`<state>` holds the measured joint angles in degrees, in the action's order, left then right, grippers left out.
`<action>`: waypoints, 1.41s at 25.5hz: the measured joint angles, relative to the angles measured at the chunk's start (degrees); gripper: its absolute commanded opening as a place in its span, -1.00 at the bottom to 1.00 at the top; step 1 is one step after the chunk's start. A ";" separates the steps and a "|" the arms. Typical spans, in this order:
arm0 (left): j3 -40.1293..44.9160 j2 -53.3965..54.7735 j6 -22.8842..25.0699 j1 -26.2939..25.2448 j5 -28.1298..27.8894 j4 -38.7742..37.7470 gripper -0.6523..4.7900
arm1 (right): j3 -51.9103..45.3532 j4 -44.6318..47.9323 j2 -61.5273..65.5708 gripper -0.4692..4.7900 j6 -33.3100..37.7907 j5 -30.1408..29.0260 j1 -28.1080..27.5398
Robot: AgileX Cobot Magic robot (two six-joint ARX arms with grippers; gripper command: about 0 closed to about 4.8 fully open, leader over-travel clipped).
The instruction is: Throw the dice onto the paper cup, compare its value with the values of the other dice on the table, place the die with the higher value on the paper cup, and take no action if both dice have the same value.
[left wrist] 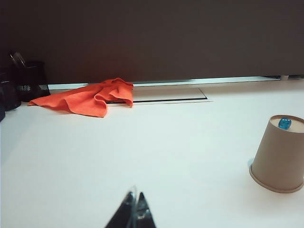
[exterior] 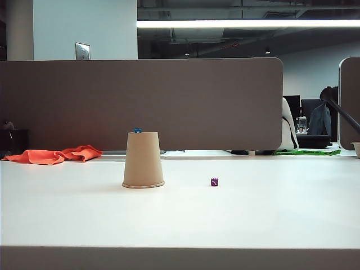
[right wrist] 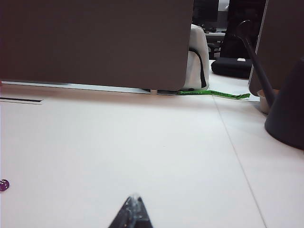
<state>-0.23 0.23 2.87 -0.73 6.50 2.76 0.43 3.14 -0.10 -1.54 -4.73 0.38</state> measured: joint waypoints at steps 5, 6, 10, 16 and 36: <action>0.00 0.00 0.00 0.00 0.00 0.00 -0.78 | 0.00 0.00 0.00 -0.83 0.02 0.02 0.00; 0.00 0.00 0.00 0.00 0.00 0.00 -0.78 | 0.00 0.00 0.00 -0.83 0.02 0.00 0.00; 0.00 0.00 0.00 0.00 0.00 0.00 -0.78 | 0.00 0.00 0.00 -0.83 0.00 0.00 0.00; -0.07 0.00 0.00 0.00 2.45 0.00 -0.78 | 0.33 -1.27 0.02 -0.83 0.00 -0.13 0.00; -28.41 40.17 8.31 0.09 18.97 -4.46 -0.78 | 38.77 -25.99 45.13 -0.83 -8.00 -4.37 12.57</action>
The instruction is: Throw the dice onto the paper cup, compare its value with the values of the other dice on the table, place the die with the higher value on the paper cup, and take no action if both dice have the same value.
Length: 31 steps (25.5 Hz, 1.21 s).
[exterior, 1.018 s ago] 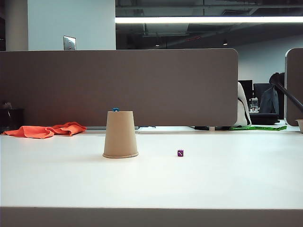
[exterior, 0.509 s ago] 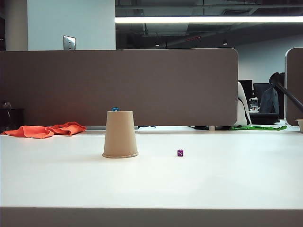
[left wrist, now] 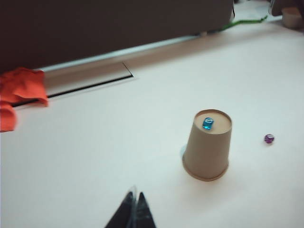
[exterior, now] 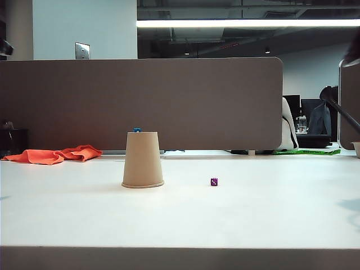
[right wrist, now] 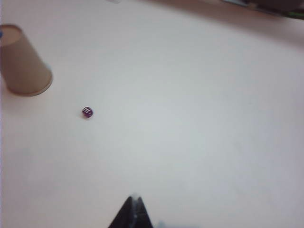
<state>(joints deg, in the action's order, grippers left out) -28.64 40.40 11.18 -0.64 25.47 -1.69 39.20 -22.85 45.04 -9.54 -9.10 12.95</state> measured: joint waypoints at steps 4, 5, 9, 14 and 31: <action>-6.64 11.80 0.85 4.70 1.09 0.90 -0.78 | 1.09 0.07 6.49 -0.83 -0.02 4.07 6.32; -7.34 14.05 2.03 6.54 1.11 1.81 -0.78 | 1.07 0.35 7.74 -0.83 -0.02 4.17 7.13; -9.42 21.77 6.64 11.93 1.20 7.13 -0.78 | 1.07 4.13 10.82 -0.83 1.14 4.48 7.10; -10.49 32.96 9.20 14.73 2.32 16.41 -0.78 | 1.09 11.93 12.33 -0.83 2.45 4.48 7.08; -16.15 50.53 17.49 14.60 5.60 32.02 -0.28 | 1.09 12.83 12.79 -0.83 2.51 3.91 7.04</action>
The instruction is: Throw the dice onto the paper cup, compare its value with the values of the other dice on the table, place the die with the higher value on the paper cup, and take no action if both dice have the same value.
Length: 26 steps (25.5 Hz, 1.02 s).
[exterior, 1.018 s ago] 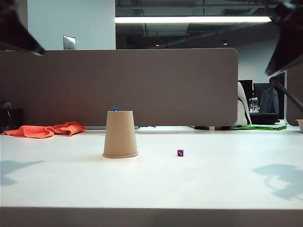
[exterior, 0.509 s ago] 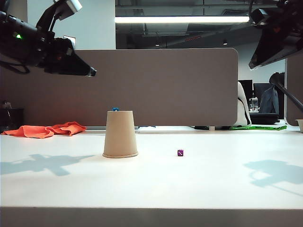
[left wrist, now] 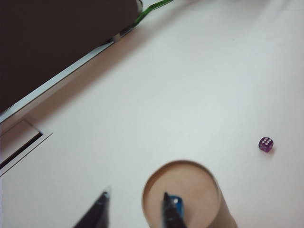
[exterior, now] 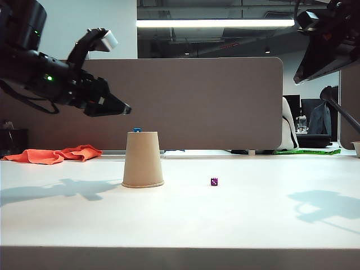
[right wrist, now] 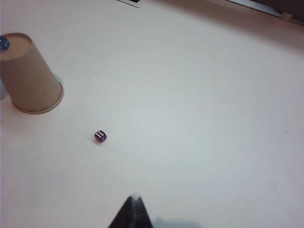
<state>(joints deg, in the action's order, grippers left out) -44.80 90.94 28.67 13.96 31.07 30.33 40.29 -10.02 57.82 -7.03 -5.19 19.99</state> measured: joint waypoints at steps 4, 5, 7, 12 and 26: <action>-2.75 3.32 0.00 0.00 2.25 -0.68 -0.28 | 0.00 -0.59 0.00 -0.83 0.00 0.02 0.00; -3.43 3.80 -0.02 -0.02 2.27 -1.14 -0.28 | 0.00 -0.83 0.00 -0.83 0.00 0.00 0.00; -5.84 4.85 -0.02 -0.02 2.64 -3.21 -0.28 | 0.00 -1.27 -0.02 -0.82 0.00 0.00 0.00; -7.34 6.19 0.09 -0.02 4.09 -5.79 -0.19 | 0.00 -1.36 0.00 -0.83 0.00 -0.72 0.00; -7.69 6.14 7.56 -0.02 4.74 -12.83 -0.24 | 0.00 -1.36 0.00 -0.83 0.00 -0.90 0.00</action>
<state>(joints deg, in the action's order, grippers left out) -52.49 97.08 36.23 13.93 35.81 17.50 40.29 -11.38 57.82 -7.03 -6.09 19.99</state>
